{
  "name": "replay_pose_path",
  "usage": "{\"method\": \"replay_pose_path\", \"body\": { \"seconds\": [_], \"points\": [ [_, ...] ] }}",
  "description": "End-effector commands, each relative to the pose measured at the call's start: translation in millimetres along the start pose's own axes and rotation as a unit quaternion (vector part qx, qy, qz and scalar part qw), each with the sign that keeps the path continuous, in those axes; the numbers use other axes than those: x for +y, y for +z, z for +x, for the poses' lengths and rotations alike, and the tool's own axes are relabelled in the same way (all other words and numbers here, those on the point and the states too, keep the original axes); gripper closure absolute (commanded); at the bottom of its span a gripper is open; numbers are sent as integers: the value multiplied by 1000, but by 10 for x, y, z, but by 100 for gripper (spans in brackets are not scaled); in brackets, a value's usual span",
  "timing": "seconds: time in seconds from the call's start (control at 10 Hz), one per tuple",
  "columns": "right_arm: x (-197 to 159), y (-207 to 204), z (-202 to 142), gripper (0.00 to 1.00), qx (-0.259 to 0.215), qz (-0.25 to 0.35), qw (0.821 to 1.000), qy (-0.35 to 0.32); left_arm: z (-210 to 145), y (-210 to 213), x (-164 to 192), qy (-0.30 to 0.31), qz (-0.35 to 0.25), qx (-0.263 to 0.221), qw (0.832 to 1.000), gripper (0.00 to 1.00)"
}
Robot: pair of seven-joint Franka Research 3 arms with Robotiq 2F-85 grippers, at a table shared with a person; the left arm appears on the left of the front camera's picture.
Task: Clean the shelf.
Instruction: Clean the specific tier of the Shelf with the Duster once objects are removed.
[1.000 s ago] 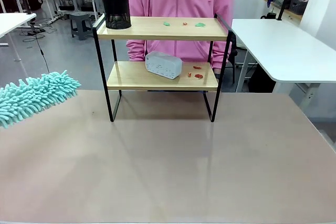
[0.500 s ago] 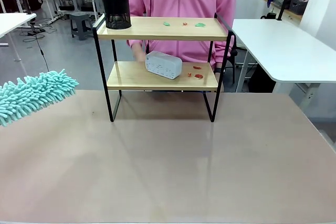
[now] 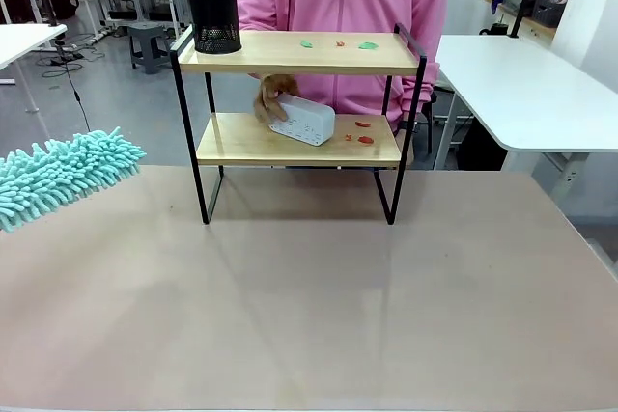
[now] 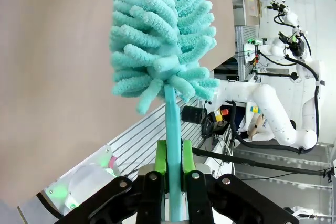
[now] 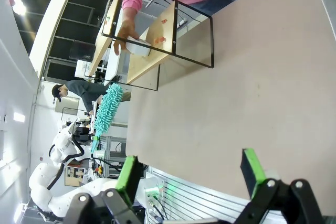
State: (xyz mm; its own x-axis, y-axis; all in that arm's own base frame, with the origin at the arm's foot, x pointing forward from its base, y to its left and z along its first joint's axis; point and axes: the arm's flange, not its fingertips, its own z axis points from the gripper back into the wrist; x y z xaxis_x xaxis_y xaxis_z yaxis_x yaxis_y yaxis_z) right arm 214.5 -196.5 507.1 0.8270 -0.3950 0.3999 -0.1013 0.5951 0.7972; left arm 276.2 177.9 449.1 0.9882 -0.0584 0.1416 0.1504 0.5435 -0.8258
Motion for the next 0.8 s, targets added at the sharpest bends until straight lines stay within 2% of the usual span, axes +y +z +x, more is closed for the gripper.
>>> {"method": "replay_pose_path", "body": {
  "seconds": [0.0, 0.4, 0.5, 0.7],
  "points": [
    [18, -5, 18, 0, -4, 7, 1000, 13, 18, 30, -41, 4, -14, -8, 1000, 100],
    [18, -5, 18, 0, -4, 7, 1000, 13, 18, 30, -41, 4, -14, -8, 1000, 100],
    [18, -5, 18, 0, -4, 7, 1000, 13, 2, -2, -2, 0, 0, 0, 1000, 88],
    [18, -5, 18, 0, -4, 7, 1000, 13, -83, 29, -172, -48, 23, 67, 996, 88]
  ]
}}
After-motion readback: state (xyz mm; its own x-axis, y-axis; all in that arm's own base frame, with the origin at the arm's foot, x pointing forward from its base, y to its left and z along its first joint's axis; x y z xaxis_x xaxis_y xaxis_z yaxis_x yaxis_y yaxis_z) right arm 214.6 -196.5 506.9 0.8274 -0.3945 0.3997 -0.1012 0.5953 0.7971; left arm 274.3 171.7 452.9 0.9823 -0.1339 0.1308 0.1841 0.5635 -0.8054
